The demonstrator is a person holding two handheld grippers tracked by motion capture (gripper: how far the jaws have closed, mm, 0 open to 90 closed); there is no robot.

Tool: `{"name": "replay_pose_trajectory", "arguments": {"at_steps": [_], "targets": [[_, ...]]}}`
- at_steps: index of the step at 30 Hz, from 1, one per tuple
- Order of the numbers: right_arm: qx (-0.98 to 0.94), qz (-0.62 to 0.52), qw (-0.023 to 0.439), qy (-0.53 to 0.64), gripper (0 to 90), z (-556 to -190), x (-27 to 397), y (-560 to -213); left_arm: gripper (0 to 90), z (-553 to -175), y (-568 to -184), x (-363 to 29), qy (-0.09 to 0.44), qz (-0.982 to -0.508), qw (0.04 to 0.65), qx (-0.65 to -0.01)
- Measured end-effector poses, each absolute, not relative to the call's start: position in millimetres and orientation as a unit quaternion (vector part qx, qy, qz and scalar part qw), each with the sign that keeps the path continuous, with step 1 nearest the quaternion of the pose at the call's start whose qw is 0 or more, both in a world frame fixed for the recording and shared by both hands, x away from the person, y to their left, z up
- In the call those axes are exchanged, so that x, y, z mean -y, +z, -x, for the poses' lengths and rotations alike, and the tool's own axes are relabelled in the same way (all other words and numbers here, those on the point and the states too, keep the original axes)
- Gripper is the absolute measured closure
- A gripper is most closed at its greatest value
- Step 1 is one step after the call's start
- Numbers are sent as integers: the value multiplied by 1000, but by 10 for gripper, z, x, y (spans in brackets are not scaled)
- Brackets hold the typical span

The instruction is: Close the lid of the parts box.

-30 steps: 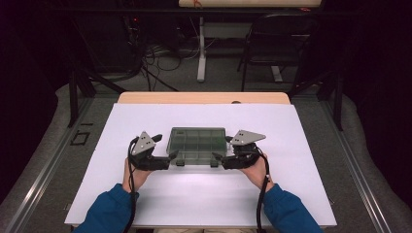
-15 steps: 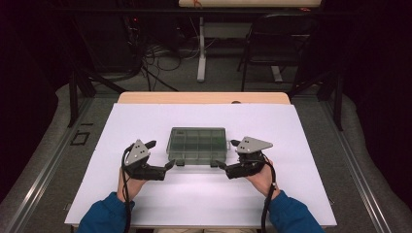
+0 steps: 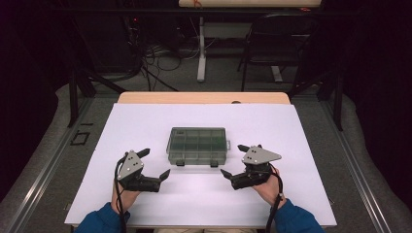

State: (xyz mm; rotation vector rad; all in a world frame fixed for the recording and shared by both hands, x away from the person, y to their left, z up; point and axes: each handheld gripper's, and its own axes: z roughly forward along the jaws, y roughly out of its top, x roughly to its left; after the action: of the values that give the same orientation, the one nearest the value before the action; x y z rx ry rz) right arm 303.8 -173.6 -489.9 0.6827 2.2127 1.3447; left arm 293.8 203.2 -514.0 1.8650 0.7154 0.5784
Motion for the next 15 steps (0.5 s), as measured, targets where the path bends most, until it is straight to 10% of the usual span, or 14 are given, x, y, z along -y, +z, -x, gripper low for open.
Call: {"name": "replay_pose_trajectory", "arguments": {"at_steps": [15], "targets": [[-790,-237,266,499,0,-2755,1895,-4978,0,-2751,-5239,-2152,247,-768,513,-294]]}}
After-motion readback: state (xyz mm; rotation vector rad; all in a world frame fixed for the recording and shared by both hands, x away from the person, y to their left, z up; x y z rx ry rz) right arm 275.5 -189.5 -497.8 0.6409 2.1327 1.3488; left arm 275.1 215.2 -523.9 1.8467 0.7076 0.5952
